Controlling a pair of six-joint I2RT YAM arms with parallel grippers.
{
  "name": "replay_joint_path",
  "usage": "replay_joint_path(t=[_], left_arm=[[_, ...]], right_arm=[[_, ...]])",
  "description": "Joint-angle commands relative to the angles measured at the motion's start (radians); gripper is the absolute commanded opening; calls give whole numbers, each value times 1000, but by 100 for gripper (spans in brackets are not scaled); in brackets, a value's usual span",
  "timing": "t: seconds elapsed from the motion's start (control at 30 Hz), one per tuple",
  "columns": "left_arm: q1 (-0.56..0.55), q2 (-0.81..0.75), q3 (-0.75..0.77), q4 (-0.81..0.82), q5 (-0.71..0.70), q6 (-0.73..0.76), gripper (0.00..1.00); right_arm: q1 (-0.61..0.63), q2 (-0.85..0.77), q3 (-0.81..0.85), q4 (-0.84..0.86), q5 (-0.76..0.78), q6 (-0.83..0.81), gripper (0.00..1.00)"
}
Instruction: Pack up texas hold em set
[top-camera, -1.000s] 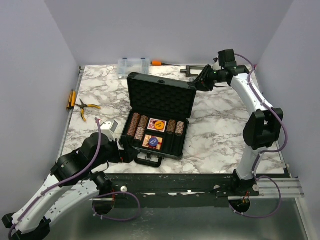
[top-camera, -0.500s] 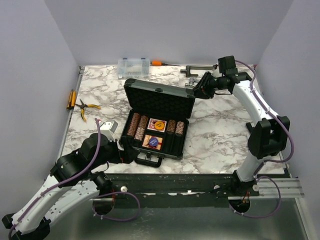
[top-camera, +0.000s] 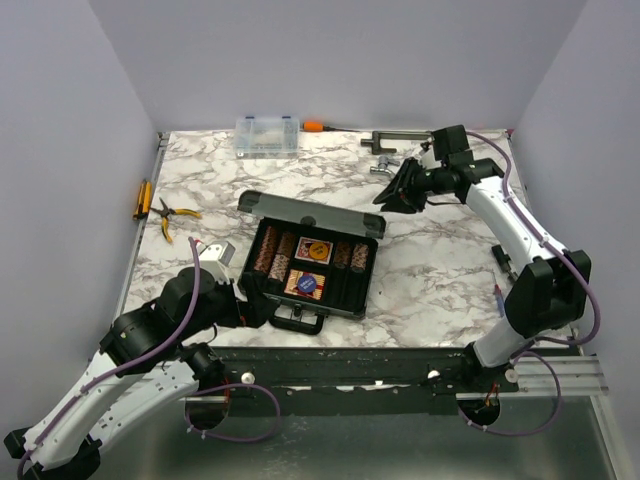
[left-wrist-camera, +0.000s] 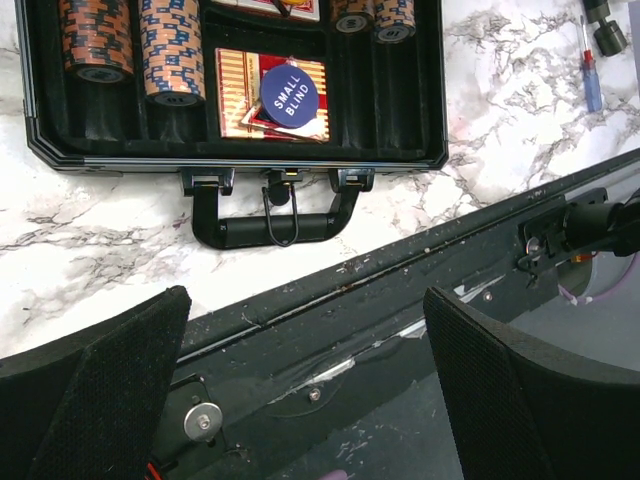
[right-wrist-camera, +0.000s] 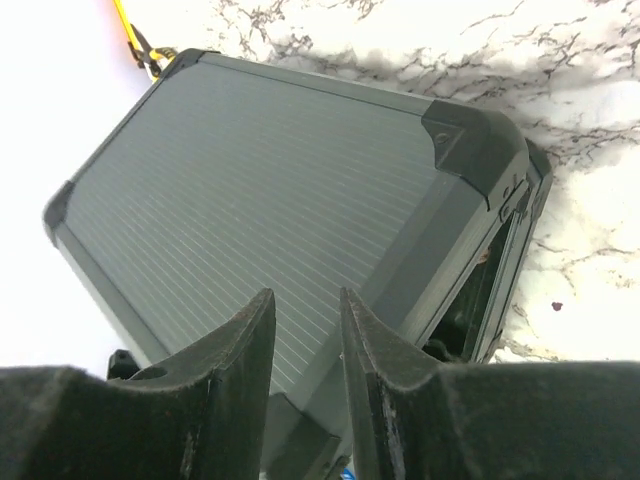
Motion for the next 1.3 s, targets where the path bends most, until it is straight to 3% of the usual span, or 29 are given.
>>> replay_joint_path(t=[0.0, 0.17, 0.4, 0.5, 0.67, 0.9, 1.27], left_arm=[[4, -11, -12, 19, 30, 14, 98], [4, -10, -15, 20, 39, 19, 99], [3, -11, -10, 21, 35, 19, 99], [4, -3, -3, 21, 25, 14, 98], [5, 35, -16, 7, 10, -44, 98], [5, 110, -29, -11, 124, -81, 98], [5, 30, -175, 36, 206, -241, 76]], right_arm=[[8, -62, -29, -30, 22, -10, 36], [8, -71, 13, -97, 56, -53, 39], [58, -59, 99, -121, 45, -83, 65], [120, -46, 124, -118, 60, -95, 71], [227, -19, 136, -87, 107, -77, 71], [386, 38, 126, -4, 163, 1, 67], [554, 86, -15, 126, 181, 81, 62]])
